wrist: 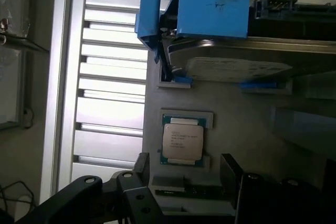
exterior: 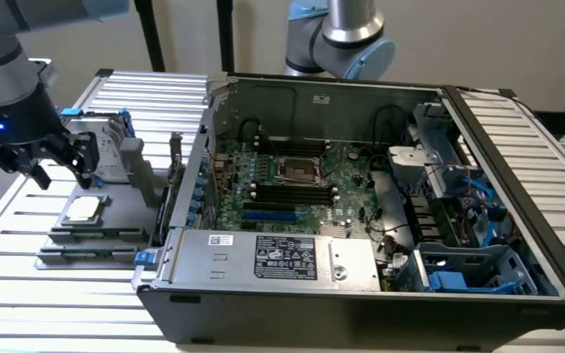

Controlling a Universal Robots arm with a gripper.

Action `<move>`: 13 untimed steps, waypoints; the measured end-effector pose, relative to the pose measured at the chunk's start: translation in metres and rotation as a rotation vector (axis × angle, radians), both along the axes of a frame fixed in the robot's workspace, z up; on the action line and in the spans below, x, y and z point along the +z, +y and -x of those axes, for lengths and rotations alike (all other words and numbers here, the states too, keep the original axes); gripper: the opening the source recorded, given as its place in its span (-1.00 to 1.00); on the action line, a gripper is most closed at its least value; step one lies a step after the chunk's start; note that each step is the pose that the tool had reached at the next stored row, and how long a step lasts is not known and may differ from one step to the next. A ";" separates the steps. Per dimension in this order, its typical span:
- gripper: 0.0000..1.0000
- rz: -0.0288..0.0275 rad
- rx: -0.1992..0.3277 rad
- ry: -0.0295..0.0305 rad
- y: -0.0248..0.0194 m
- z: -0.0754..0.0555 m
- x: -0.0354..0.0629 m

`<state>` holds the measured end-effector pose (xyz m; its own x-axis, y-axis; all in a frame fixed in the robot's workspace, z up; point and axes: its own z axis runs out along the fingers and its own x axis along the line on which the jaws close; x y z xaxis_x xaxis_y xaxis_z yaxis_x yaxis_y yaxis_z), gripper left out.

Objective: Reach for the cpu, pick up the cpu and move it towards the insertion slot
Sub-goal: 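Pick up the cpu and move it towards the insertion slot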

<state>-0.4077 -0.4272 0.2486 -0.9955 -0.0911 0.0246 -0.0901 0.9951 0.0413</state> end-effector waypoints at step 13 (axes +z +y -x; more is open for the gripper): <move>0.30 0.0000 0.000 -0.0002 -0.0022 0.000 -0.0237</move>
<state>-0.4077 -0.4294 0.2249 -0.9955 -0.0912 0.0244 -0.0901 0.9951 0.0413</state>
